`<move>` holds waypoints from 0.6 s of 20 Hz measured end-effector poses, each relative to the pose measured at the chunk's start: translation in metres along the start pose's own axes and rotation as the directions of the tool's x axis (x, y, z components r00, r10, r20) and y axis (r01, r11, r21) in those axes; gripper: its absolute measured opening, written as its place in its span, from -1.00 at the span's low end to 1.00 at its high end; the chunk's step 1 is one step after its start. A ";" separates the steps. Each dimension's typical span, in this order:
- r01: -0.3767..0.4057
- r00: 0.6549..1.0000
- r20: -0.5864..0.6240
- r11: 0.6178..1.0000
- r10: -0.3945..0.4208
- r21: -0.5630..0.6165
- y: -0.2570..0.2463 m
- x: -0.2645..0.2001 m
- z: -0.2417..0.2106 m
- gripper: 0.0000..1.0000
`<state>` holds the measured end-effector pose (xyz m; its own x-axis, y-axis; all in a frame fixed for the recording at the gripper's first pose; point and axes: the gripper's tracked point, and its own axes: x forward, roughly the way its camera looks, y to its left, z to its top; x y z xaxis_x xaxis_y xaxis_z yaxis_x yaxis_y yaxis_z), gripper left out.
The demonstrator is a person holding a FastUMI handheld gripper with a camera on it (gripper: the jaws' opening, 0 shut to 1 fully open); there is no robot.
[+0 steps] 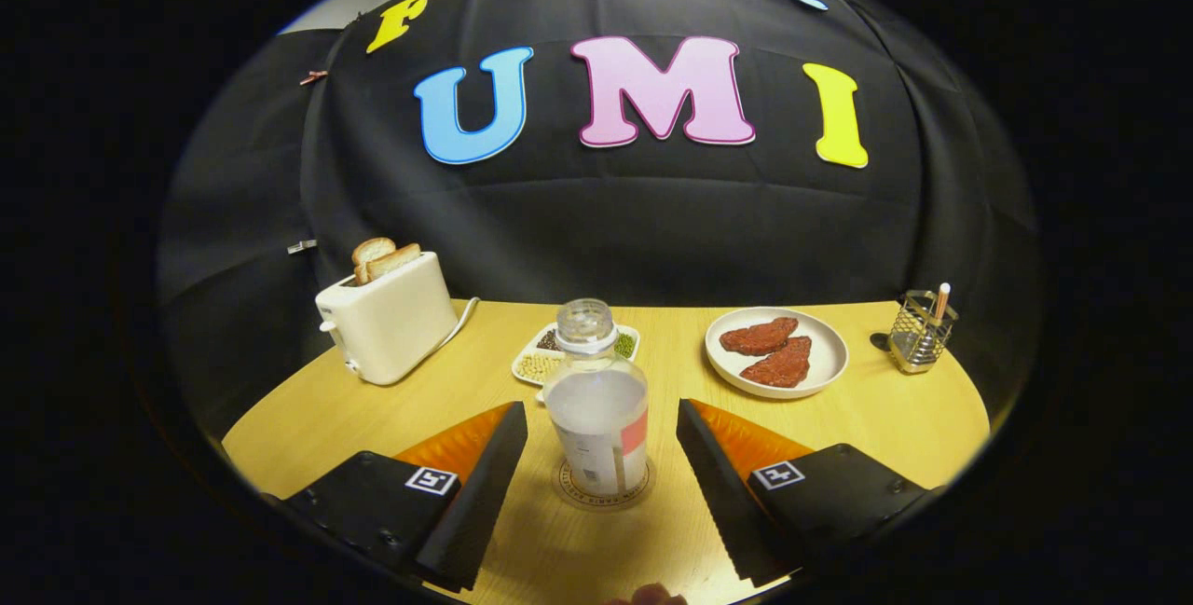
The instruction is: Take the bottle from table, then pour the juice into the cup, finally place the bottle on the coaster
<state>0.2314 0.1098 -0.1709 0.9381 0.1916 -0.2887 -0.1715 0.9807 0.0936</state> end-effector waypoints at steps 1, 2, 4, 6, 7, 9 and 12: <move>0.011 1.000 -0.002 1.000 -0.011 -0.021 -0.003 -0.012 0.006 0.97; 0.034 0.999 -0.013 0.998 -0.035 -0.043 -0.008 -0.024 0.010 0.97; 0.055 0.998 -0.016 0.996 -0.057 -0.068 -0.013 -0.056 0.028 0.97; 0.083 0.996 0.032 0.993 -0.081 -0.081 -0.019 -0.090 0.057 0.97; 0.100 0.993 0.063 0.991 -0.095 -0.089 -0.021 -0.107 0.073 0.96; 0.143 0.984 0.123 0.982 -0.127 -0.127 -0.025 -0.139 0.101 0.95; 0.232 0.954 0.227 0.962 -0.195 -0.148 -0.037 -0.189 0.139 0.94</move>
<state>0.1021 0.0315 0.0128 0.9968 -0.0174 -0.0779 0.0081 0.9930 -0.1175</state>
